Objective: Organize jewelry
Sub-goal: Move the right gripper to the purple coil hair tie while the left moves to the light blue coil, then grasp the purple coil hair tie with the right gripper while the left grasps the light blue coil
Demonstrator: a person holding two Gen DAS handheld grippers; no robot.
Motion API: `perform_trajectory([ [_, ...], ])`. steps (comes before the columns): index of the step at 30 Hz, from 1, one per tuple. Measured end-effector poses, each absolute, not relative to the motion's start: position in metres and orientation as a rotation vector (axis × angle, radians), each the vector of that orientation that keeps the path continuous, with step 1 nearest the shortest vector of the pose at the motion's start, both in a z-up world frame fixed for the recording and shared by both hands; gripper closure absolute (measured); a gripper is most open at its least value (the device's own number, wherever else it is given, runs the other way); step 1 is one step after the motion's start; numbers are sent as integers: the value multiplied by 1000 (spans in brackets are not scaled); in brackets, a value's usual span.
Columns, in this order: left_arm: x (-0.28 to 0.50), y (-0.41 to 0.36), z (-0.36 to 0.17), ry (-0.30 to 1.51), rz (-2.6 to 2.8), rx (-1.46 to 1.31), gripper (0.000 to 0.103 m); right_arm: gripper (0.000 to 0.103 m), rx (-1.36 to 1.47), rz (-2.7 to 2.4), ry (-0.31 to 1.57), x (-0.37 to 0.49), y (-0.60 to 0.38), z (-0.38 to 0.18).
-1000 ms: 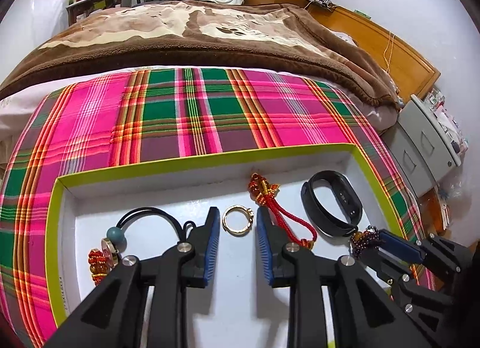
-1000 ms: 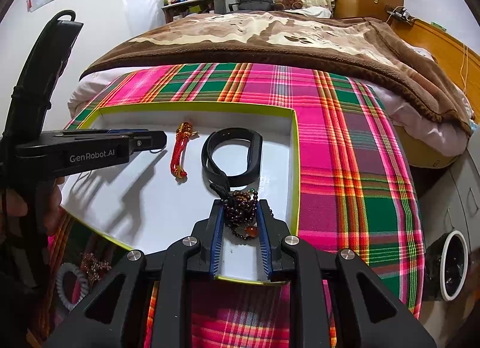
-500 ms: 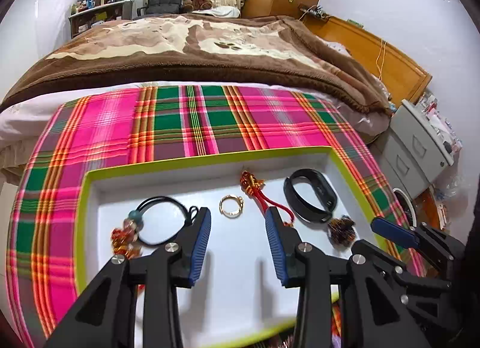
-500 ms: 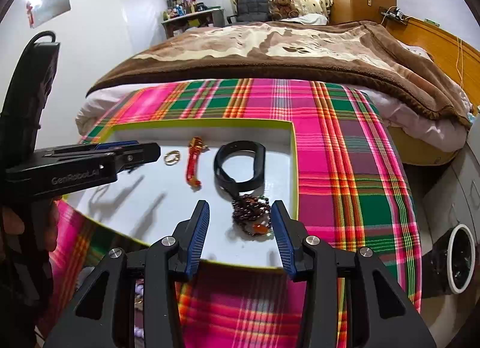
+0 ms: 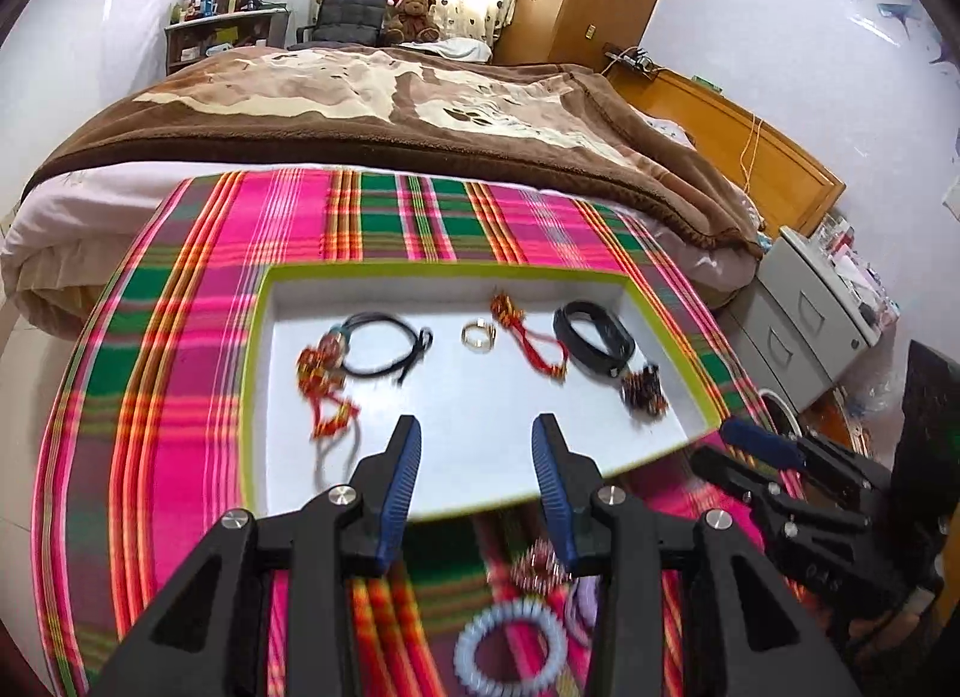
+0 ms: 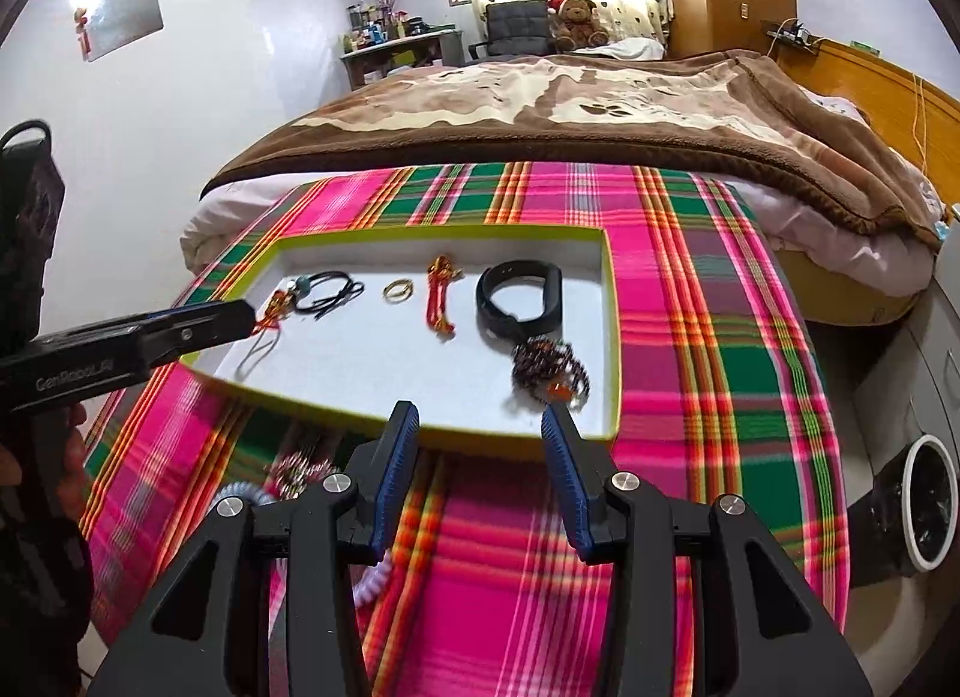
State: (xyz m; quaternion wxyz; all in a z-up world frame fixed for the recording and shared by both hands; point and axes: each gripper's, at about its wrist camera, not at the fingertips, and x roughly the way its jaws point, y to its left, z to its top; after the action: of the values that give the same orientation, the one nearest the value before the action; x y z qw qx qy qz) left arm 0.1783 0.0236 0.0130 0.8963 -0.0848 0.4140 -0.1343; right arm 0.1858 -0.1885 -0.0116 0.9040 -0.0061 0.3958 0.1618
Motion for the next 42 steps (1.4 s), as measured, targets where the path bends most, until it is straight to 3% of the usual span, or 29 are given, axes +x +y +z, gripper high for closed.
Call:
perform_trajectory([
  [25, 112, 46, -21, 906, -306, -217, 62, 60, -18, 426, 933, 151, -165, -51],
  [32, 108, 46, -24, 911, -316, -215, 62, 89, -27, 434, 936, 149, -159, -53],
  [35, 107, 46, -25, 914, -316, -219, 62, 94, -22, 438, 935, 148, -159, -53],
  [42, 106, 42, -30, 931, -317, -211, 62, 94, 60, 418, 865, 142, -174, -38],
])
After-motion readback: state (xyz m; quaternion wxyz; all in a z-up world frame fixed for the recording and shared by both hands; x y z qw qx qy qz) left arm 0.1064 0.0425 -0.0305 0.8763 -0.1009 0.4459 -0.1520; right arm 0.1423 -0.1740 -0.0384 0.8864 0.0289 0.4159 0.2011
